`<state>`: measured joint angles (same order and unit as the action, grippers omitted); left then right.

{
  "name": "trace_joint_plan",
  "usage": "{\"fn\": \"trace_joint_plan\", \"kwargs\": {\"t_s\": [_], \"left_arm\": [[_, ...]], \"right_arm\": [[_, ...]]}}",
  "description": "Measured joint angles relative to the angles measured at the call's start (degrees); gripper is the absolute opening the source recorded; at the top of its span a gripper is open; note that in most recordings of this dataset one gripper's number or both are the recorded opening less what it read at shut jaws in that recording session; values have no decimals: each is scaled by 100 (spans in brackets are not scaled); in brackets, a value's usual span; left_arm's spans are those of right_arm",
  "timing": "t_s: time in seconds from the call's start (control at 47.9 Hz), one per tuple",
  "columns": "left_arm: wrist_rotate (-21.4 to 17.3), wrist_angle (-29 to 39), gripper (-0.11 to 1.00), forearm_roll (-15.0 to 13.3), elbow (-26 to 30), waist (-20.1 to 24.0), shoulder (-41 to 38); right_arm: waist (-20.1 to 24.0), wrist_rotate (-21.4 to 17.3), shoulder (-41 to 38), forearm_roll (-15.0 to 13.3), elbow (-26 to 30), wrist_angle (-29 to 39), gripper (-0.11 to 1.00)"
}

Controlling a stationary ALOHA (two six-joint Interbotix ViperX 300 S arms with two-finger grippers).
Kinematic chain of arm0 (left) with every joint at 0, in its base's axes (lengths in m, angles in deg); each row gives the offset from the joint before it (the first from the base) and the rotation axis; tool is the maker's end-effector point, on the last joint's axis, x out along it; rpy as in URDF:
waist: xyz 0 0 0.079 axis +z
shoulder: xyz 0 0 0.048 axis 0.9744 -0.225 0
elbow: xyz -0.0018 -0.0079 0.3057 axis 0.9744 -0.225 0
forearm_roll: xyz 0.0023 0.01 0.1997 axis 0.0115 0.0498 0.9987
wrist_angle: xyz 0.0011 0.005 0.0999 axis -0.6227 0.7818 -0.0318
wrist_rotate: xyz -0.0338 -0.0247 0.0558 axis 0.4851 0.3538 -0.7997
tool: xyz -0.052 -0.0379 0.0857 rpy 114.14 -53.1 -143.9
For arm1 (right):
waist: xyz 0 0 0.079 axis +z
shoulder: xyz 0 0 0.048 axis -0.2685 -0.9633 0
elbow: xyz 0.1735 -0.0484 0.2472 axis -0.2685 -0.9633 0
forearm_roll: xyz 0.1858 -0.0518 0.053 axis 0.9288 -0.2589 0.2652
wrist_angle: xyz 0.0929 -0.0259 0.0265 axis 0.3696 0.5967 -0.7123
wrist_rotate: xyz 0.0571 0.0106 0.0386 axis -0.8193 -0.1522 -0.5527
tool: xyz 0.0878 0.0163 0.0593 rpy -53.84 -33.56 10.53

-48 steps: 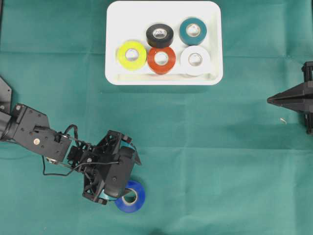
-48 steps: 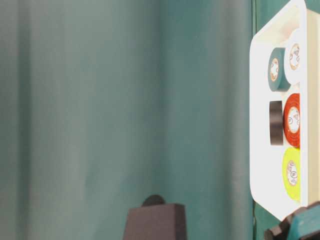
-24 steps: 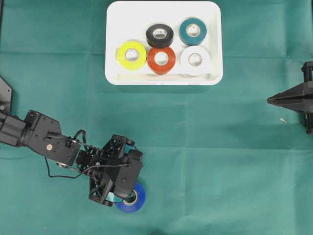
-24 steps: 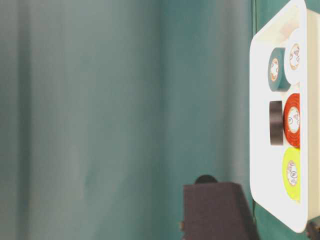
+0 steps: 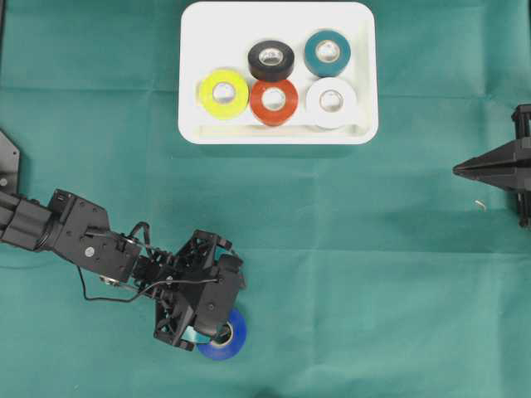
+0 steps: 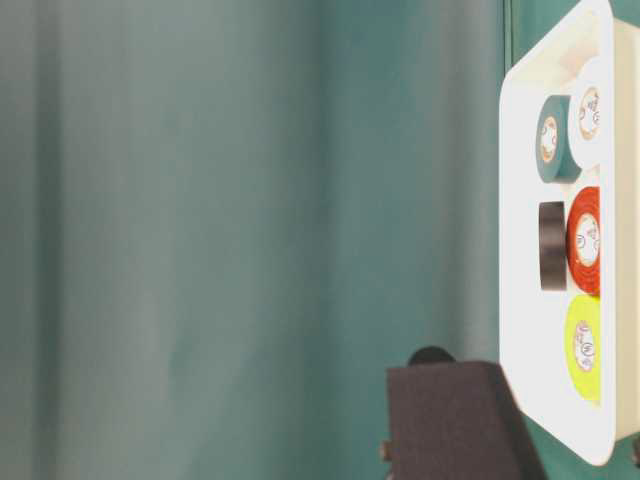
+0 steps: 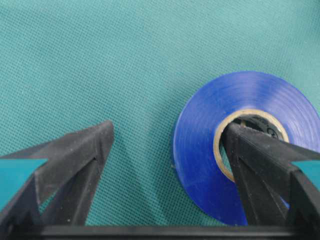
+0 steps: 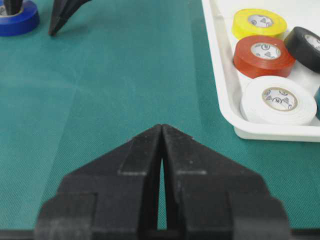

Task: Put the tape into the white case with the left arm.
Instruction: 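Grasp the blue roll through its hole and lift it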

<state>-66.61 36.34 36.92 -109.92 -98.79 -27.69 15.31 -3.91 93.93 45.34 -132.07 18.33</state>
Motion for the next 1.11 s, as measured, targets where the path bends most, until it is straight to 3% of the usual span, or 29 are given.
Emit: {"fn": "trace_joint_plan", "kwargs": {"t_s": [0.125,0.376,0.731,1.106], "left_arm": [[0,0,92,0,-9,0,0],[9,88,29,0,26,-35,9],[-18,334,30,0,-62,-18,316],[-18,1248,30,0,-105,-158,1389]], "right_arm": [[0,0,0,0,0,0,-9],[0,0,0,0,0,-9,-9],[0,0,0,0,-9,0,-9],[0,0,0,0,-9,0,-9]]}}
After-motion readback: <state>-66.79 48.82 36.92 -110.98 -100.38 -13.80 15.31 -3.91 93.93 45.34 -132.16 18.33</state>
